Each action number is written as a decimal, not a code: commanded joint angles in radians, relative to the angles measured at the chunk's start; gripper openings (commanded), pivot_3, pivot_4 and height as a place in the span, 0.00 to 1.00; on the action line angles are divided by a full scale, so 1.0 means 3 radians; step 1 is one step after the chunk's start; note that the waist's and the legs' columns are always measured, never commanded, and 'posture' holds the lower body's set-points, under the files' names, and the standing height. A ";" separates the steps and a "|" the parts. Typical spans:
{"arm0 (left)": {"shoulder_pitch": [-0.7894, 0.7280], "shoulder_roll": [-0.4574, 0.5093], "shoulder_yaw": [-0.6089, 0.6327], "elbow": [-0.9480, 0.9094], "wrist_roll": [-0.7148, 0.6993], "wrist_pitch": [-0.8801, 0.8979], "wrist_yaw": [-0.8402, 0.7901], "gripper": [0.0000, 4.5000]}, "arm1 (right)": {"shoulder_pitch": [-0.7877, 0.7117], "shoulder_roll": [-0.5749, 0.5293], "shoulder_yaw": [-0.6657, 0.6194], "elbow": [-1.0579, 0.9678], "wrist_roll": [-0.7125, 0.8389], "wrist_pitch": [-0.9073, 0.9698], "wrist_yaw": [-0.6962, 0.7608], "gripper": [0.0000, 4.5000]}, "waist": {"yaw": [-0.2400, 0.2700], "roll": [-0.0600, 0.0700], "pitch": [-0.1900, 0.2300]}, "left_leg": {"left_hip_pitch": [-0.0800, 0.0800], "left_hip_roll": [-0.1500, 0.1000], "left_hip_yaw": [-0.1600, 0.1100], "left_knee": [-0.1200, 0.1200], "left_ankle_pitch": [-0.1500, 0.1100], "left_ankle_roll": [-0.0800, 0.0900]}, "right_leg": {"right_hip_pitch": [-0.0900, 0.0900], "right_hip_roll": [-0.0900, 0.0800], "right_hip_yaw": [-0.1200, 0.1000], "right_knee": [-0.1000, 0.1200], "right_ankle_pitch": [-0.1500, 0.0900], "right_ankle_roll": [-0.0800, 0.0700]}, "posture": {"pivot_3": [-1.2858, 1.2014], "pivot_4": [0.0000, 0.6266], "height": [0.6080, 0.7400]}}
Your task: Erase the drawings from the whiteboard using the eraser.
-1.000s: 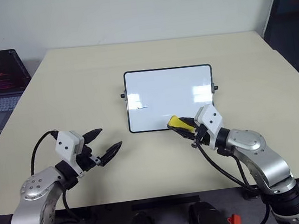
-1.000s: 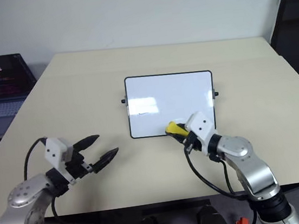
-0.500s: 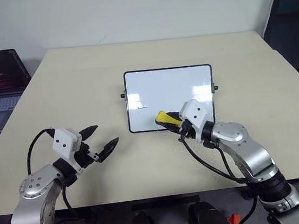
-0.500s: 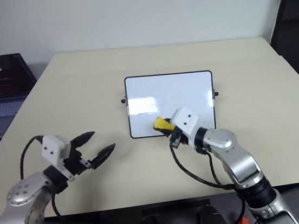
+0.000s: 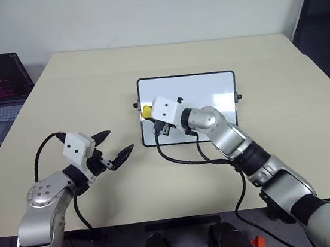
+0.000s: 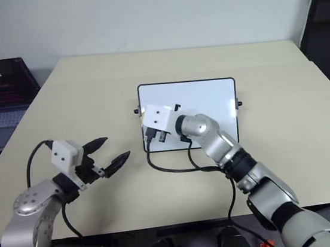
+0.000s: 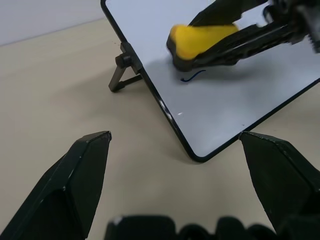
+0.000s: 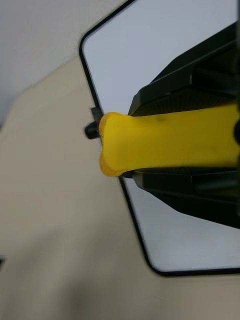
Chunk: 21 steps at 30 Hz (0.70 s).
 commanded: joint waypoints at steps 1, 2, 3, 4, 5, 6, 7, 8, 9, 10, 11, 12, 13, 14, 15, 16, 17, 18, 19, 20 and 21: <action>-0.0029 0.0029 0.0001 -0.0076 0.0003 -0.0011 -0.0014 1.00 | -0.0157 0.0056 -0.0024 0.0206 -0.0074 -0.0035 0.0017 0.24 | 0.0000 0.0000 0.0000 | 0.0000 0.0000 0.0000 0.0000 0.0000 0.0000 | 0.0000 0.0000 0.0000 0.0001 0.0000 0.0000 | 0.52 0.24 1.00; -0.0030 0.0031 0.0001 -0.0078 0.0002 -0.0009 -0.0017 1.00 | -0.0153 0.0043 0.0017 0.0247 -0.0089 0.0006 0.0134 0.24 | -0.0002 0.0001 0.0000 | 0.0000 0.0000 0.0000 0.0000 0.0000 0.0000 | 0.0000 0.0000 -0.0001 0.0001 0.0000 0.0000 | 0.52 0.24 1.00; -0.0029 0.0031 0.0000 -0.0084 0.0001 -0.0006 -0.0017 1.00 | -0.0136 0.0021 0.0053 0.0260 -0.0106 0.0033 0.0229 0.24 | -0.0005 0.0000 0.0000 | 0.0000 0.0000 0.0000 0.0000 0.0000 0.0000 | 0.0000 0.0000 0.0000 0.0002 0.0000 0.0000 | 0.52 0.24 1.00; -0.0031 0.0031 0.0001 -0.0089 0.0001 -0.0002 -0.0017 1.00 | -0.0107 -0.0011 0.0084 0.0246 -0.0114 0.0061 0.0333 0.24 | -0.0004 0.0000 0.0000 | 0.0001 0.0000 -0.0001 0.0000 0.0000 0.0000 | 0.0000 0.0000 0.0000 0.0002 0.0000 0.0000 | 0.52 0.24 1.00; -0.0031 0.0031 0.0002 -0.0091 0.0000 -0.0001 -0.0017 1.00 | -0.0075 -0.0035 0.0097 0.0216 -0.0112 0.0092 0.0422 0.24 | -0.0003 0.0000 0.0000 | 0.0002 0.0000 -0.0001 0.0000 0.0000 0.0000 | 0.0001 0.0000 -0.0001 0.0003 0.0000 0.0000 | 0.52 0.24 1.00; -0.0032 0.0032 0.0003 -0.0094 0.0001 0.0001 -0.0018 1.00 | -0.0041 -0.0070 0.0114 0.0177 -0.0121 0.0112 0.0507 0.24 | -0.0003 0.0000 0.0000 | 0.0002 0.0000 -0.0001 0.0000 0.0000 0.0000 | 0.0002 0.0000 -0.0001 0.0003 0.0000 0.0000 | 0.52 0.24 1.00; -0.0033 0.0033 0.0004 -0.0097 -0.0001 0.0004 -0.0020 1.00 | -0.0016 -0.0107 0.0139 0.0147 -0.0140 0.0104 0.0578 0.24 | -0.0001 0.0000 0.0000 | 0.0003 0.0000 -0.0001 0.0000 0.0000 0.0000 | 0.0002 0.0000 0.0000 0.0003 0.0000 0.0000 | 0.52 0.24 1.00; -0.0036 0.0034 0.0003 -0.0098 -0.0001 0.0004 -0.0022 1.00 | -0.0005 -0.0129 0.0136 0.0141 -0.0169 0.0073 0.0566 0.24 | 0.0000 0.0000 0.0000 | 0.0003 0.0000 -0.0001 0.0001 0.0000 0.0000 | 0.0003 0.0000 0.0000 0.0004 0.0000 0.0000 | 0.52 0.24 1.00; -0.0039 0.0034 0.0002 -0.0097 0.0000 0.0005 -0.0024 1.00 | -0.0012 -0.0138 0.0118 0.0159 -0.0201 0.0040 0.0497 0.24 | 0.0000 0.0000 0.0000 | 0.0004 0.0000 -0.0001 0.0001 0.0000 0.0000 | 0.0004 0.0000 0.0000 0.0004 0.0000 0.0000 | 0.52 0.24 1.00; -0.0046 0.0034 -0.0001 -0.0093 0.0000 0.0006 -0.0028 1.00 | -0.0051 -0.0140 0.0090 0.0207 -0.0243 -0.0003 0.0386 0.24 | 0.0000 0.0000 0.0000 | 0.0005 0.0000 -0.0001 0.0002 0.0000 0.0000 | 0.0004 0.0000 0.0000 0.0005 0.0001 -0.0001 | 0.52 0.24 1.00; -0.0054 0.0034 -0.0005 -0.0090 0.0000 0.0007 -0.0029 1.00 | -0.0093 -0.0128 0.0043 0.0261 -0.0269 -0.0034 0.0261 0.24 | 0.0000 0.0000 0.0000 | 0.0005 0.0000 -0.0001 0.0002 0.0000 0.0000 | 0.0004 0.0000 0.0000 0.0005 0.0001 -0.0002 | 0.52 0.24 1.00; -0.0066 0.0032 -0.0011 -0.0083 0.0002 0.0008 -0.0032 1.00 | -0.0159 -0.0112 -0.0019 0.0338 -0.0304 -0.0079 0.0071 0.24 | 0.0001 0.0000 0.0000 | 0.0006 0.0000 -0.0001 0.0002 0.0000 0.0000 | 0.0004 0.0000 -0.0001 0.0007 0.0002 -0.0002 | 0.52 0.24 1.00; -0.0076 0.0029 -0.0016 -0.0078 0.0004 0.0008 -0.0034 1.00 | -0.0213 -0.0105 -0.0056 0.0404 -0.0326 -0.0118 -0.0058 0.24 | 0.0001 0.0001 0.0000 | 0.0007 0.0000 -0.0001 0.0003 0.0001 0.0000 | 0.0004 0.0000 0.0000 0.0008 0.0003 -0.0003 | 0.52 0.24 1.00; -0.0086 0.0026 -0.0025 -0.0074 0.0007 0.0009 -0.0037 1.00 | -0.0253 -0.0102 -0.0085 0.0459 -0.0327 -0.0139 -0.0142 0.24 | 0.0002 0.0001 0.0000 | 0.0007 0.0000 -0.0001 0.0003 0.0001 0.0000 | 0.0003 0.0000 -0.0001 0.0009 0.0004 -0.0005 | 0.52 0.24 1.00; -0.0095 0.0023 -0.0031 -0.0070 0.0009 0.0009 -0.0040 1.00 | -0.0277 -0.0104 -0.0095 0.0501 -0.0325 -0.0157 -0.0181 0.24 | 0.0005 0.0001 0.0000 | 0.0007 0.0000 -0.0002 0.0003 0.0001 0.0000 | 0.0003 0.0000 -0.0001 0.0009 0.0005 -0.0006 | 0.52 0.24 1.00; -0.0103 0.0020 -0.0038 -0.0067 0.0010 0.0010 -0.0042 1.00 | -0.0274 -0.0115 -0.0074 0.0517 -0.0314 -0.0148 -0.0124 0.24 | 0.0007 0.0000 0.0000 | 0.0007 0.0000 -0.0002 0.0003 0.0001 0.0000 | 0.0003 0.0000 -0.0001 0.0009 0.0006 -0.0007 | 0.52 0.24 1.00; -0.0109 0.0020 -0.0042 -0.0064 0.0010 0.0010 -0.0045 1.00 | -0.0257 -0.0125 -0.0049 0.0519 -0.0312 -0.0136 -0.0048 0.24 | 0.0007 0.0000 0.0000 | 0.0007 0.0000 -0.0002 0.0004 0.0001 0.0000 | 0.0004 0.0000 -0.0001 0.0009 0.0006 -0.0007 | 0.52 0.24 1.00; -0.0116 0.0019 -0.0047 -0.0059 0.0011 0.0010 -0.0045 1.00 | -0.0210 -0.0146 -0.0002 0.0488 -0.0313 -0.0111 0.0090 0.24 | 0.0007 -0.0001 -0.0001 | 0.0007 0.0000 -0.0002 0.0004 0.0001 0.0000 | 0.0005 0.0000 -0.0001 0.0008 0.0006 -0.0007 | 0.52 0.24 1.00; -0.0121 0.0019 -0.0051 -0.0055 0.0010 0.0009 -0.0044 1.00 | -0.0160 -0.0172 0.0048 0.0442 -0.0316 -0.0086 0.0232 0.24 | 0.0007 -0.0001 -0.0001 | 0.0007 0.0000 -0.0002 0.0005 0.0001 0.0001 | 0.0006 0.0000 -0.0001 0.0007 0.0006 -0.0007 | 0.52 0.24 1.00; -0.0125 0.0021 -0.0054 -0.0051 0.0009 0.0008 -0.0042 1.00 | -0.0111 -0.0198 0.0092 0.0387 -0.0323 -0.0066 0.0361 0.24 | 0.0006 -0.0002 -0.0001 | 0.0008 -0.0001 -0.0001 0.0005 0.0001 0.0001 | 0.0006 0.0000 0.0000 0.0007 0.0006 -0.0007 | 0.52 0.24 1.00; -0.0126 0.0023 -0.0056 -0.0050 0.0007 0.0008 -0.0042 1.00 | -0.0063 -0.0225 0.0128 0.0324 -0.0327 -0.0039 0.0485 0.24 | 0.0007 -0.0002 -0.0002 | 0.0009 0.0000 -0.0002 0.0005 0.0001 0.0001 | 0.0007 0.0000 0.0000 0.0008 0.0006 -0.0007 | 0.52 0.24 1.00</action>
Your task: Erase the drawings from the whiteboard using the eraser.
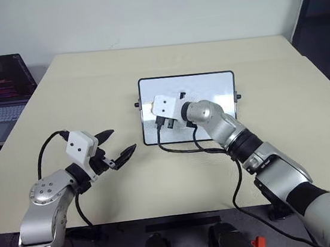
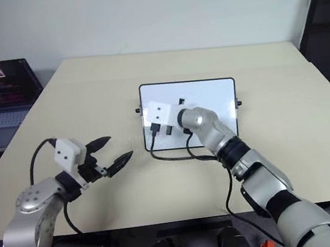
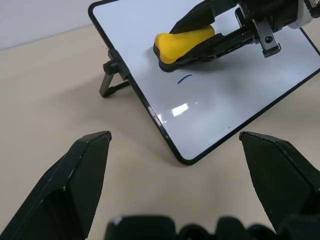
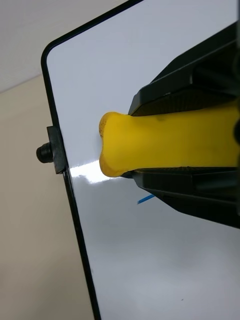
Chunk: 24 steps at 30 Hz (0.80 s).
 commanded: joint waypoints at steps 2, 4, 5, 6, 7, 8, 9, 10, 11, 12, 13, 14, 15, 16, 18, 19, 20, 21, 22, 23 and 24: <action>-0.0061 0.0022 0.0013 -0.0048 0.0002 -0.0011 0.0001 1.00 | 0.0242 -0.0180 0.0200 -0.0176 -0.0076 0.0130 0.0548 0.24 | -0.0001 0.0000 -0.0001 | 0.0002 0.0000 0.0000 -0.0001 0.0000 0.0000 | 0.0001 0.0000 0.0000 0.0000 -0.0001 0.0001 | 0.52 0.24 1.00; -0.0061 0.0020 0.0008 -0.0047 0.0003 -0.0009 -0.0002 1.00 | 0.0274 -0.0212 0.0216 -0.0255 -0.0100 0.0130 0.0606 0.24 | -0.0004 0.0000 -0.0001 | 0.0002 0.0001 0.0000 -0.0002 0.0000 0.0000 | 0.0001 0.0001 0.0000 0.0000 -0.0002 0.0002 | 0.52 0.24 1.00; -0.0062 0.0018 0.0004 -0.0046 0.0005 -0.0008 -0.0002 1.00 | 0.0235 -0.0192 0.0184 -0.0212 -0.0130 0.0105 0.0496 0.24 | -0.0007 0.0001 0.0000 | 0.0002 0.0001 0.0000 -0.0002 0.0000 0.0000 | 0.0001 0.0001 0.0000 0.0000 -0.0002 0.0002 | 0.52 0.24 1.00; -0.0064 0.0015 -0.0002 -0.0046 0.0007 -0.0006 -0.0003 1.00 | 0.0138 -0.0137 0.0095 -0.0085 -0.0163 0.0060 0.0210 0.24 | -0.0009 0.0001 0.0000 | 0.0002 0.0001 0.0000 -0.0002 0.0000 0.0000 | 0.0000 0.0001 0.0000 0.0001 -0.0002 0.0002 | 0.52 0.24 1.00; -0.0064 0.0013 -0.0007 -0.0048 0.0008 -0.0003 -0.0005 1.00 | 0.0028 -0.0100 0.0007 0.0038 -0.0194 -0.0002 -0.0078 0.24 | -0.0012 0.0001 0.0000 | 0.0003 0.0001 0.0000 -0.0002 0.0000 0.0000 | 0.0000 0.0001 0.0000 0.0001 -0.0002 0.0002 | 0.52 0.24 1.00; -0.0065 0.0013 -0.0009 -0.0049 0.0009 -0.0001 -0.0008 1.00 | -0.0053 -0.0086 -0.0059 0.0118 -0.0201 -0.0052 -0.0270 0.24 | -0.0017 0.0002 0.0001 | 0.0005 0.0001 0.0000 -0.0001 0.0000 0.0000 | 0.0000 0.0001 0.0000 0.0004 -0.0001 0.0001 | 0.52 0.24 1.00; -0.0065 0.0015 -0.0009 -0.0049 0.0008 0.0000 -0.0011 1.00 | -0.0102 -0.0080 -0.0093 0.0173 -0.0199 -0.0088 -0.0378 0.24 | -0.0008 0.0002 0.0001 | 0.0005 0.0001 0.0000 -0.0001 0.0000 0.0000 | -0.0001 0.0001 0.0000 0.0005 0.0002 -0.0003 | 0.52 0.24 1.00; -0.0065 0.0018 -0.0008 -0.0047 0.0007 0.0000 -0.0013 1.00 | -0.0105 -0.0094 -0.0086 0.0180 -0.0187 -0.0089 -0.0346 0.24 | -0.0004 0.0002 0.0001 | 0.0005 0.0001 0.0000 -0.0001 0.0000 0.0000 | -0.0002 0.0001 -0.0001 0.0004 0.0004 -0.0005 | 0.52 0.24 1.00; -0.0065 0.0022 -0.0007 -0.0045 0.0006 0.0000 -0.0015 1.00 | -0.0076 -0.0119 -0.0048 0.0168 -0.0183 -0.0060 -0.0233 0.24 | 0.0003 0.0001 0.0001 | 0.0005 0.0000 0.0000 -0.0001 0.0000 0.0000 | -0.0002 0.0001 -0.0001 0.0004 0.0004 -0.0005 | 0.52 0.24 1.00; -0.0065 0.0025 -0.0007 -0.0043 0.0006 -0.0001 -0.0016 1.00 | -0.0039 -0.0142 -0.0013 0.0148 -0.0180 -0.0032 -0.0120 0.24 | 0.0004 0.0000 0.0000 | 0.0005 0.0000 0.0000 -0.0001 0.0000 0.0000 | -0.0002 0.0000 -0.0001 0.0001 0.0004 -0.0006 | 0.52 0.24 1.00; -0.0065 0.0026 -0.0006 -0.0043 0.0007 -0.0001 -0.0015 1.00 | 0.0019 -0.0176 0.0034 0.0092 -0.0174 0.0010 0.0040 0.24 | 0.0003 0.0000 0.0000 | 0.0006 0.0000 0.0000 -0.0001 0.0000 0.0000 | -0.0003 0.0000 -0.0001 -0.0006 0.0004 -0.0006 | 0.52 0.24 1.00; -0.0065 0.0028 -0.0004 -0.0044 0.0006 0.0000 -0.0015 1.00 | 0.0075 -0.0206 0.0074 0.0029 -0.0171 0.0049 0.0184 0.24 | 0.0002 -0.0001 -0.0001 | 0.0008 -0.0001 0.0000 0.0000 0.0000 0.0000 | -0.0003 -0.0002 0.0000 -0.0009 0.0004 -0.0005 | 0.52 0.24 1.00; -0.0065 0.0029 -0.0004 -0.0044 0.0006 0.0001 -0.0016 1.00 | 0.0127 -0.0235 0.0114 -0.0040 -0.0171 0.0070 0.0323 0.24 | -0.0001 -0.0003 -0.0003 | 0.0008 -0.0001 0.0001 0.0000 0.0000 0.0000 | 0.0002 -0.0002 0.0002 -0.0010 0.0004 -0.0005 | 0.52 0.24 1.00; -0.0065 0.0031 -0.0003 -0.0044 0.0006 0.0001 -0.0017 1.00 | 0.0192 -0.0272 0.0169 -0.0140 -0.0169 0.0078 0.0498 0.24 | -0.0002 -0.0005 -0.0004 | 0.0008 -0.0001 0.0001 0.0001 0.0000 0.0000 | 0.0004 -0.0002 0.0002 -0.0009 0.0004 -0.0005 | 0.52 0.24 1.00; -0.0067 0.0035 -0.0003 -0.0043 0.0004 0.0003 -0.0022 1.00 | 0.0272 -0.0314 0.0242 -0.0275 -0.0178 0.0082 0.0718 0.24 | -0.0002 -0.0004 -0.0004 | 0.0009 0.0000 0.0001 0.0000 0.0000 0.0000 | 0.0006 -0.0001 0.0001 -0.0003 0.0004 -0.0005 | 0.52 0.24 1.00; -0.0068 0.0036 -0.0002 -0.0041 0.0004 0.0003 -0.0024 1.00 | 0.0288 -0.0318 0.0251 -0.0310 -0.0190 0.0088 0.0750 0.24 | -0.0003 -0.0004 -0.0004 | 0.0009 0.0001 0.0001 -0.0001 0.0001 0.0001 | 0.0004 0.0001 0.0001 0.0000 0.0004 -0.0005 | 0.52 0.24 1.00; -0.0071 0.0037 -0.0003 -0.0040 0.0004 0.0004 -0.0025 1.00 | 0.0274 -0.0305 0.0232 -0.0302 -0.0218 0.0073 0.0688 0.24 | -0.0005 -0.0003 -0.0004 | 0.0009 0.0003 0.0000 -0.0002 0.0001 0.0001 | 0.0002 0.0003 0.0001 0.0001 0.0004 -0.0005 | 0.52 0.24 1.00; -0.0074 0.0039 -0.0003 -0.0038 0.0003 0.0004 -0.0028 1.00 | 0.0243 -0.0280 0.0197 -0.0270 -0.0245 0.0055 0.0574 0.24 | -0.0008 -0.0002 -0.0003 | 0.0009 0.0004 0.0000 -0.0004 0.0001 0.0001 | 0.0001 0.0005 0.0001 0.0001 0.0004 -0.0005 | 0.52 0.24 1.00; -0.0076 0.0041 -0.0003 -0.0037 0.0002 0.0004 -0.0032 1.00 | 0.0171 -0.0236 0.0127 -0.0186 -0.0281 0.0020 0.0330 0.24 | -0.0010 -0.0003 -0.0003 | 0.0009 0.0004 -0.0001 -0.0004 0.0001 0.0001 | 0.0000 0.0006 0.0001 0.0002 0.0004 -0.0005 | 0.52 0.24 1.00; -0.0079 0.0042 -0.0003 -0.0036 0.0001 0.0005 -0.0035 1.00 | 0.0097 -0.0201 0.0065 -0.0104 -0.0309 -0.0019 0.0105 0.24 | -0.0013 -0.0002 -0.0003 | 0.0009 0.0004 -0.0001 -0.0004 0.0001 0.0001 | 0.0000 0.0006 0.0001 0.0002 0.0004 -0.0005 | 0.52 0.24 1.00; -0.0080 0.0044 -0.0002 -0.0035 0.0000 0.0005 -0.0038 1.00 | 0.0034 -0.0174 0.0011 -0.0038 -0.0318 -0.0039 -0.0071 0.24 | -0.0021 -0.0002 -0.0003 | 0.0009 0.0003 -0.0001 -0.0004 0.0001 0.0001 | 0.0000 0.0006 0.0002 0.0002 0.0004 -0.0005 | 0.52 0.24 1.00</action>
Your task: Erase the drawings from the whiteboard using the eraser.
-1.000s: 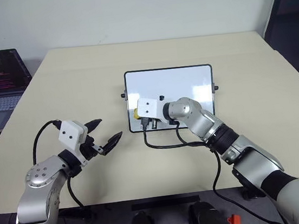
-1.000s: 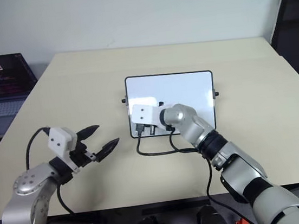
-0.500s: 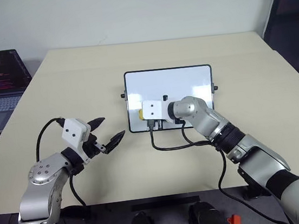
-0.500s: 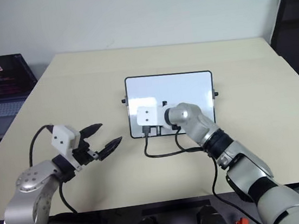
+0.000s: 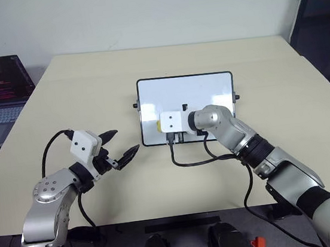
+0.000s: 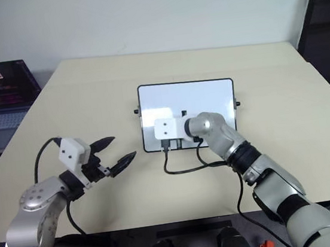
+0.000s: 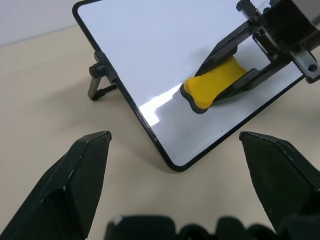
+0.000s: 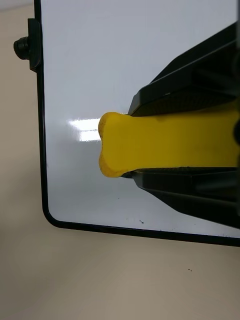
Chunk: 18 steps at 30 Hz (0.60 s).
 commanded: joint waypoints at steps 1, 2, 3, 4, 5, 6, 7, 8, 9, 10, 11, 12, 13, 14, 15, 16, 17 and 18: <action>-0.0044 0.0039 0.0034 -0.0041 -0.0001 -0.0036 -0.0024 1.00 | -0.0205 0.0019 -0.0221 0.0309 -0.0166 0.0009 -0.0598 0.24 | -0.0014 0.0000 0.0001 | 0.0000 0.0000 0.0000 0.0000 0.0000 0.0000 | -0.0001 0.0000 0.0000 0.0000 0.0001 -0.0001 | 0.52 0.24 1.00; -0.0045 0.0041 0.0034 -0.0038 -0.0001 -0.0037 -0.0028 1.00 | -0.0240 0.0019 -0.0236 0.0348 -0.0156 -0.0007 -0.0644 0.24 | -0.0009 0.0001 0.0001 | 0.0000 0.0000 0.0000 0.0000 0.0000 0.0000 | -0.0002 0.0000 0.0001 -0.0001 0.0001 -0.0002 | 0.52 0.24 1.00; -0.0047 0.0043 0.0034 -0.0033 0.0000 -0.0041 -0.0033 1.00 | -0.0249 0.0008 -0.0229 0.0378 -0.0143 -0.0008 -0.0622 0.24 | -0.0002 0.0001 0.0001 | 0.0000 -0.0001 0.0000 0.0000 0.0000 0.0000 | -0.0002 -0.0002 0.0000 -0.0002 0.0001 -0.0002 | 0.52 0.24 1.00; -0.0049 0.0044 0.0035 -0.0027 0.0001 -0.0044 -0.0038 1.00 | -0.0237 -0.0008 -0.0210 0.0393 -0.0136 -0.0005 -0.0556 0.24 | 0.0003 0.0001 0.0001 | 0.0000 -0.0002 0.0000 0.0001 0.0000 -0.0001 | -0.0004 -0.0004 0.0000 -0.0005 0.0001 -0.0002 | 0.52 0.24 1.00; -0.0050 0.0045 0.0036 -0.0020 0.0001 -0.0049 -0.0042 1.00 | -0.0195 -0.0036 -0.0172 0.0379 -0.0132 0.0010 -0.0438 0.24 | 0.0004 0.0000 0.0001 | 0.0000 -0.0002 0.0000 0.0001 0.0000 -0.0001 | -0.0008 -0.0005 -0.0001 -0.0010 0.0001 -0.0002 | 0.52 0.24 1.00; -0.0051 0.0045 0.0038 -0.0014 0.0001 -0.0053 -0.0046 1.00 | -0.0145 -0.0062 -0.0139 0.0346 -0.0128 0.0031 -0.0323 0.24 | 0.0004 0.0000 0.0001 | 0.0000 -0.0003 0.0000 0.0001 -0.0001 -0.0001 | -0.0008 -0.0006 -0.0001 -0.0014 0.0001 -0.0002 | 0.52 0.24 1.00; -0.0051 0.0044 0.0039 -0.0008 0.0002 -0.0058 -0.0050 1.00 | -0.0081 -0.0099 -0.0092 0.0280 -0.0119 0.0052 -0.0165 0.24 | 0.0004 -0.0001 0.0000 | 0.0000 -0.0004 0.0001 0.0003 -0.0001 -0.0001 | -0.0006 -0.0008 -0.0001 -0.0015 0.0001 -0.0002 | 0.52 0.24 1.00; -0.0050 0.0043 0.0041 -0.0001 0.0003 -0.0064 -0.0055 1.00 | -0.0021 -0.0132 -0.0055 0.0207 -0.0112 0.0075 -0.0022 0.24 | 0.0007 -0.0003 -0.0001 | 0.0000 -0.0005 0.0002 0.0003 -0.0001 -0.0001 | -0.0004 -0.0009 0.0000 -0.0015 0.0001 -0.0002 | 0.52 0.24 1.00; -0.0049 0.0041 0.0042 0.0005 0.0004 -0.0068 -0.0060 1.00 | 0.0029 -0.0162 -0.0027 0.0136 -0.0113 0.0085 0.0093 0.24 | 0.0008 -0.0003 -0.0001 | 0.0000 -0.0005 0.0002 0.0003 0.0000 -0.0001 | -0.0004 -0.0009 -0.0001 -0.0015 0.0001 -0.0002 | 0.52 0.24 1.00; -0.0049 0.0039 0.0042 0.0012 0.0005 -0.0073 -0.0066 1.00 | 0.0073 -0.0184 -0.0015 0.0067 -0.0111 0.0113 0.0179 0.24 | 0.0008 -0.0003 -0.0001 | 0.0001 -0.0005 0.0002 0.0003 0.0000 -0.0001 | -0.0004 -0.0009 -0.0001 -0.0013 0.0001 -0.0002 | 0.52 0.24 1.00; -0.0049 0.0036 0.0040 0.0019 0.0007 -0.0078 -0.0073 1.00 | 0.0110 -0.0199 -0.0021 0.0009 -0.0110 0.0145 0.0228 0.24 | 0.0008 -0.0003 -0.0002 | 0.0002 -0.0004 0.0002 0.0003 0.0000 -0.0001 | 0.0000 -0.0009 -0.0001 -0.0012 0.0001 -0.0002 | 0.52 0.24 1.00; -0.0049 0.0035 0.0040 0.0023 0.0008 -0.0083 -0.0077 1.00 | 0.0136 -0.0205 -0.0032 -0.0034 -0.0116 0.0172 0.0258 0.24 | 0.0006 -0.0002 -0.0001 | 0.0002 -0.0003 0.0002 0.0002 0.0000 0.0000 | 0.0004 -0.0008 -0.0001 -0.0008 0.0001 -0.0002 | 0.52 0.24 1.00; -0.0052 0.0032 0.0037 0.0032 0.0009 -0.0088 -0.0082 1.00 | 0.0154 -0.0219 -0.0058 -0.0056 -0.0130 0.0189 0.0253 0.24 | 0.0005 -0.0001 -0.0001 | 0.0002 -0.0003 0.0002 0.0001 0.0000 0.0000 | 0.0003 -0.0007 -0.0001 -0.0004 0.0001 -0.0002 | 0.52 0.24 1.00; -0.0055 0.0031 0.0034 0.0039 0.0009 -0.0093 -0.0089 1.00 | 0.0164 -0.0235 -0.0093 -0.0066 -0.0139 0.0201 0.0234 0.24 | 0.0006 -0.0001 -0.0001 | 0.0002 -0.0002 0.0002 -0.0001 0.0000 0.0000 | 0.0002 -0.0006 -0.0001 -0.0004 0.0001 -0.0001 | 0.52 0.24 1.00; -0.0061 0.0031 0.0032 0.0051 0.0008 -0.0099 -0.0099 1.00 | 0.0146 -0.0239 -0.0153 -0.0038 -0.0156 0.0193 0.0121 0.24 | 0.0007 -0.0001 -0.0001 | 0.0002 -0.0001 0.0001 -0.0002 0.0000 0.0000 | 0.0002 -0.0003 -0.0002 -0.0003 0.0001 -0.0001 | 0.52 0.24 1.00; -0.0064 0.0031 0.0030 0.0060 0.0007 -0.0104 -0.0105 1.00 | 0.0132 -0.0240 -0.0194 -0.0018 -0.0167 0.0187 0.0038 0.24 | 0.0009 -0.0001 0.0000 | 0.0002 -0.0001 0.0000 -0.0002 0.0000 0.0000 | 0.0002 -0.0003 -0.0003 -0.0003 0.0001 -0.0001 | 0.52 0.24 1.00; -0.0070 0.0032 0.0027 0.0071 0.0007 -0.0111 -0.0115 1.00 | 0.0088 -0.0227 -0.0259 0.0035 -0.0176 0.0170 -0.0126 0.24 | 0.0009 -0.0001 0.0000 | 0.0002 -0.0001 0.0000 -0.0002 0.0000 0.0000 | 0.0002 -0.0003 -0.0003 -0.0004 0.0001 -0.0001 | 0.52 0.24 1.00; -0.0081 0.0033 0.0020 0.0093 0.0011 -0.0122 -0.0126 1.00 | 0.0025 -0.0213 -0.0331 0.0095 -0.0177 0.0159 -0.0300 0.24 | 0.0009 -0.0001 0.0000 | 0.0001 -0.0002 0.0001 -0.0001 0.0000 0.0000 | 0.0002 -0.0004 -0.0002 -0.0005 0.0001 -0.0001 | 0.52 0.24 1.00</action>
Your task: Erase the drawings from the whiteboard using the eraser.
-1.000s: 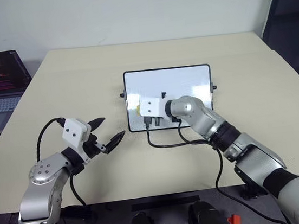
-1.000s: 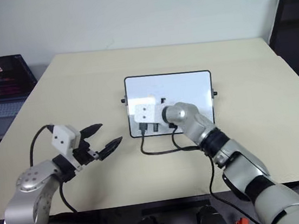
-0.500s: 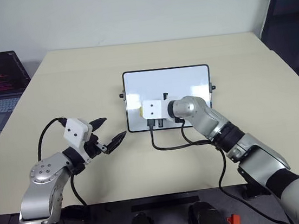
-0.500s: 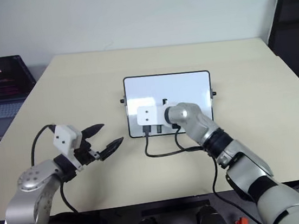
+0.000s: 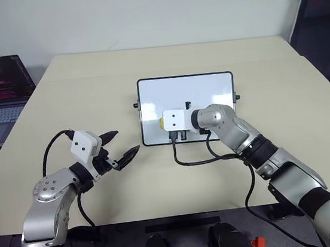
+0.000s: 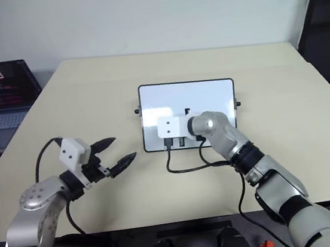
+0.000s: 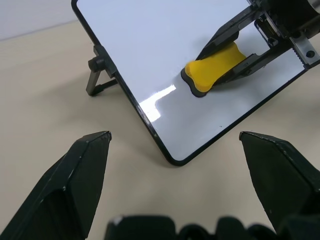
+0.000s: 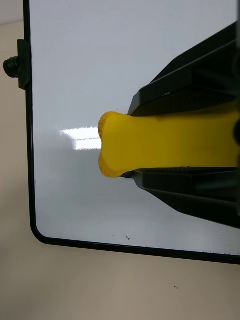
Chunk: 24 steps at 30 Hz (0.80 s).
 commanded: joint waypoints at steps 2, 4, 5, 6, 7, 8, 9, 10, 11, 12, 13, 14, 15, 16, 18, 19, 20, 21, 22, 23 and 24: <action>-0.0081 0.0022 0.0009 0.0023 0.0014 -0.0116 -0.0061 1.00 | -0.0142 -0.0090 -0.0294 0.0319 -0.0078 0.0113 -0.0511 0.24 | 0.0002 0.0001 0.0001 | 0.0000 -0.0001 0.0001 0.0001 0.0000 0.0000 | -0.0002 -0.0001 0.0000 -0.0001 0.0000 0.0000 | 0.52 0.24 1.00; -0.0111 0.0013 -0.0005 0.0056 0.0017 -0.0137 -0.0079 1.00 | -0.0124 -0.0114 -0.0260 0.0315 -0.0073 0.0112 -0.0459 0.24 | 0.0003 0.0001 0.0001 | 0.0000 -0.0002 0.0000 0.0001 -0.0001 -0.0001 | -0.0011 -0.0003 -0.0001 -0.0009 0.0000 0.0000 | 0.52 0.24 1.00; -0.0123 0.0008 -0.0014 0.0067 0.0016 -0.0145 -0.0089 1.00 | -0.0078 -0.0141 -0.0221 0.0269 -0.0078 0.0100 -0.0383 0.24 | 0.0003 0.0000 0.0001 | 0.0000 -0.0002 0.0000 0.0001 -0.0001 -0.0001 | -0.0010 -0.0005 -0.0001 -0.0011 0.0000 0.0000 | 0.52 0.24 1.00; -0.0134 0.0005 -0.0020 0.0080 0.0015 -0.0153 -0.0100 1.00 | -0.0034 -0.0162 -0.0188 0.0221 -0.0080 0.0087 -0.0311 0.24 | 0.0003 0.0000 0.0001 | 0.0000 -0.0003 0.0001 0.0001 -0.0002 -0.0003 | -0.0009 -0.0007 -0.0001 -0.0014 0.0000 -0.0001 | 0.52 0.24 1.00; -0.0145 0.0003 -0.0029 0.0087 0.0010 -0.0159 -0.0117 1.00 | 0.0028 -0.0190 -0.0156 0.0137 -0.0076 0.0079 -0.0229 0.24 | 0.0001 0.0000 0.0001 | 0.0000 -0.0005 0.0001 0.0002 -0.0006 -0.0010 | -0.0009 -0.0009 0.0000 -0.0017 0.0000 0.0000 | 0.52 0.24 1.00; -0.0157 0.0003 -0.0036 0.0095 0.0002 -0.0161 -0.0134 1.00 | 0.0079 -0.0211 -0.0134 0.0058 -0.0073 0.0075 -0.0172 0.24 | 0.0001 -0.0001 0.0000 | 0.0000 -0.0005 0.0002 0.0002 -0.0008 -0.0013 | -0.0009 -0.0011 0.0000 -0.0017 0.0000 -0.0001 | 0.52 0.24 1.00; -0.0169 0.0003 -0.0041 0.0101 -0.0006 -0.0162 -0.0152 1.00 | 0.0125 -0.0228 -0.0121 -0.0021 -0.0069 0.0068 -0.0125 0.24 | 0.0001 -0.0001 0.0000 | 0.0000 -0.0005 0.0003 0.0003 -0.0009 -0.0015 | -0.0008 -0.0011 0.0000 -0.0017 0.0000 -0.0001 | 0.52 0.24 1.00; -0.0188 0.0002 -0.0050 0.0102 -0.0014 -0.0160 -0.0175 1.00 | 0.0184 -0.0236 -0.0136 -0.0129 -0.0050 0.0076 -0.0104 0.24 | 0.0001 -0.0001 0.0000 | 0.0000 -0.0005 0.0003 0.0003 -0.0010 -0.0016 | -0.0008 -0.0011 0.0000 -0.0016 0.0000 -0.0001 | 0.52 0.24 1.00; -0.0207 0.0002 -0.0058 0.0104 -0.0021 -0.0157 -0.0199 1.00 | 0.0236 -0.0232 -0.0170 -0.0230 -0.0032 0.0113 -0.0108 0.24 | 0.0000 -0.0001 0.0000 | 0.0001 -0.0005 0.0003 0.0003 -0.0008 -0.0012 | -0.0008 -0.0011 0.0000 -0.0015 0.0000 -0.0001 | 0.52 0.24 1.00; -0.0235 0.0005 -0.0075 0.0100 -0.0031 -0.0148 -0.0232 1.00 | 0.0290 -0.0232 -0.0217 -0.0359 -0.0016 0.0149 -0.0126 0.24 | 0.0000 -0.0001 0.0000 | 0.0001 -0.0005 0.0003 0.0003 -0.0001 -0.0001 | -0.0009 -0.0011 0.0000 -0.0012 0.0000 -0.0001 | 0.52 0.24 1.00; -0.0261 0.0010 -0.0093 0.0097 -0.0038 -0.0141 -0.0264 1.00 | 0.0340 -0.0233 -0.0265 -0.0484 0.0007 0.0184 -0.0131 0.24 | 0.0000 -0.0001 0.0000 | 0.0001 -0.0004 0.0003 0.0003 -0.0001 -0.0001 | -0.0006 -0.0010 0.0000 -0.0010 0.0000 -0.0001 | 0.52 0.24 1.00; -0.0296 0.0020 -0.0120 0.0091 -0.0045 -0.0133 -0.0302 1.00 | 0.0399 -0.0222 -0.0346 -0.0651 0.0056 0.0253 -0.0148 0.24 | 0.0001 -0.0001 0.0000 | 0.0000 -0.0004 0.0003 0.0003 0.0000 -0.0001 | -0.0003 -0.0009 0.0000 -0.0007 0.0000 0.0000 | 0.52 0.24 1.00; -0.0331 0.0029 -0.0149 0.0086 -0.0046 -0.0132 -0.0335 1.00 | 0.0454 -0.0213 -0.0423 -0.0813 0.0102 0.0329 -0.0158 0.24 | 0.0004 -0.0001 0.0000 | -0.0002 -0.0004 0.0003 0.0002 0.0000 0.0000 | -0.0002 -0.0008 0.0000 -0.0004 0.0000 0.0000 | 0.52 0.24 1.00; -0.0381 0.0034 -0.0185 0.0073 -0.0050 -0.0123 -0.0372 1.00 | 0.0525 -0.0213 -0.0517 -0.1015 0.0160 0.0440 -0.0152 0.24 | 0.0008 0.0000 0.0001 | -0.0003 -0.0003 0.0003 0.0002 0.0000 0.0000 | -0.0003 -0.0007 -0.0001 -0.0002 0.0000 0.0000 | 0.52 0.24 1.00; -0.0486 0.0024 -0.0240 0.0060 -0.0066 -0.0099 -0.0424 1.00 | 0.0654 -0.0201 -0.0693 -0.1368 0.0270 0.0659 -0.0175 0.24 | 0.0011 0.0002 0.0002 | -0.0010 -0.0002 0.0003 0.0002 0.0000 0.0000 | -0.0007 -0.0005 -0.0001 -0.0002 -0.0001 0.0002 | 0.52 0.24 1.00; -0.0558 0.0013 -0.0284 0.0059 -0.0067 -0.0090 -0.0449 1.00 | 0.0742 -0.0181 -0.0816 -0.1578 0.0351 0.0814 -0.0196 0.23 | 0.0010 0.0003 0.0002 | -0.0021 -0.0001 0.0002 0.0000 0.0000 0.0000 | -0.0013 -0.0004 -0.0002 -0.0004 -0.0005 0.0008 | 0.52 0.24 1.00; -0.0641 0.0006 -0.0356 0.0060 -0.0040 -0.0089 -0.0484 1.00 | 0.0859 -0.0141 -0.0972 -0.1818 0.0450 0.1007 -0.0234 0.23 | 0.0012 0.0002 0.0003 | -0.0026 -0.0002 0.0002 0.0000 0.0000 0.0000 | -0.0017 -0.0004 -0.0001 -0.0004 -0.0007 0.0011 | 0.52 0.24 1.00; -0.0764 -0.0019 -0.0454 0.0058 -0.0021 -0.0059 -0.0518 1.00 | 0.1051 -0.0094 -0.1162 -0.2149 0.0562 0.1252 -0.0270 0.23 | 0.0027 0.0002 0.0002 | -0.0029 -0.0002 0.0002 -0.0003 -0.0001 -0.0001 | -0.0019 -0.0004 -0.0002 -0.0005 -0.0009 0.0018 | 0.52 0.24 1.00; -0.0847 -0.0033 -0.0521 0.0061 -0.0009 -0.0039 -0.0541 1.00 | 0.1184 -0.0063 -0.1281 -0.2383 0.0636 0.1433 -0.0296 0.23 | 0.0038 0.0002 0.0002 | -0.0030 -0.0002 0.0000 -0.0003 -0.0004 -0.0005 | -0.0018 -0.0004 -0.0004 -0.0004 -0.0008 0.0027 | 0.52 0.24 1.00; -0.0922 -0.0055 -0.0565 0.0063 -0.0022 -0.0007 -0.0558 1.00 | 0.1306 -0.0049 -0.1362 -0.2583 0.0675 0.1576 -0.0318 0.23 | 0.0047 0.0002 0.0002 | -0.0031 -0.0002 -0.0003 -0.0003 -0.0008 -0.0011 | -0.0017 -0.0003 -0.0007 -0.0003 -0.0009 0.0028 | 0.52 0.24 1.00; -0.0990 -0.0075 -0.0601 0.0065 -0.0042 0.0022 -0.0570 1.00 | 0.1419 -0.0035 -0.1425 -0.2764 0.0710 0.1708 -0.0343 0.23 | 0.0057 0.0002 0.0002 | -0.0031 -0.0002 -0.0004 -0.0004 -0.0013 -0.0017 | -0.0017 -0.0003 -0.0007 -0.0003 -0.0010 0.0027 | 0.52 0.24 1.00</action>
